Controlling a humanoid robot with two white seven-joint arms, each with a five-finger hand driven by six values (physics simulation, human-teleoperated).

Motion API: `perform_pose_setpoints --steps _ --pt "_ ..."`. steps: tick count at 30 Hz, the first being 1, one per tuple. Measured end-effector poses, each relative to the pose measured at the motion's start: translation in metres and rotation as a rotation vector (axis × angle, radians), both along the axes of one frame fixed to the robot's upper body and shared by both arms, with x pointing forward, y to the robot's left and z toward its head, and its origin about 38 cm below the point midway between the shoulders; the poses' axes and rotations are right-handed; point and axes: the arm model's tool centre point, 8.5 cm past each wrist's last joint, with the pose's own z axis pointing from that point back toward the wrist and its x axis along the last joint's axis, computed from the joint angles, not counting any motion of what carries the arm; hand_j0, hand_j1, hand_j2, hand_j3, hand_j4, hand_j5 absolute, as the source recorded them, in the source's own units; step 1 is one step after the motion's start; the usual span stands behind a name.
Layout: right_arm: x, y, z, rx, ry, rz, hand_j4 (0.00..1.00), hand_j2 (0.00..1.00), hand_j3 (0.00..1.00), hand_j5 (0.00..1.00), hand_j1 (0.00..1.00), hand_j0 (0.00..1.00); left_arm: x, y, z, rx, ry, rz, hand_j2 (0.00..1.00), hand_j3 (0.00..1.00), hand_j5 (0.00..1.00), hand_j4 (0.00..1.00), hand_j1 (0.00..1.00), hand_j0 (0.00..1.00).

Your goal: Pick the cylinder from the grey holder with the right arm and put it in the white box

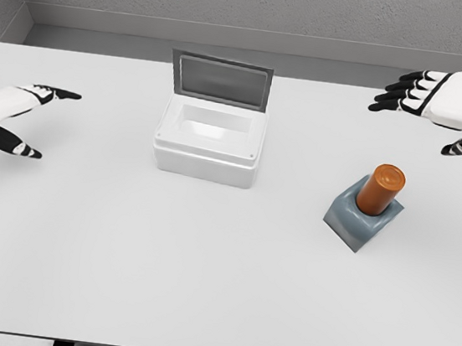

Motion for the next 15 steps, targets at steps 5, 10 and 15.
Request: perform_pose_setpoints --steps 5,10,15 --pt "-0.001 0.004 0.003 -0.005 -0.008 0.012 1.00 1.00 1.00 1.00 1.00 1.00 0.000 -0.002 -0.002 -0.002 0.005 -0.005 1.00 1.00 1.00 1.00 1.00 1.00" --pt "-0.004 0.003 -0.016 -0.033 0.044 0.014 1.00 1.00 1.00 1.00 1.00 1.00 0.003 -0.006 0.000 -0.012 -0.002 -0.011 1.00 1.00 1.00 1.00 1.00 1.00" --pt "-0.009 0.013 -0.039 -0.096 0.087 0.048 1.00 1.00 1.00 1.00 1.00 1.00 0.016 -0.029 0.004 -0.015 -0.007 -0.061 1.00 1.00 1.00 1.00 1.00 1.00"
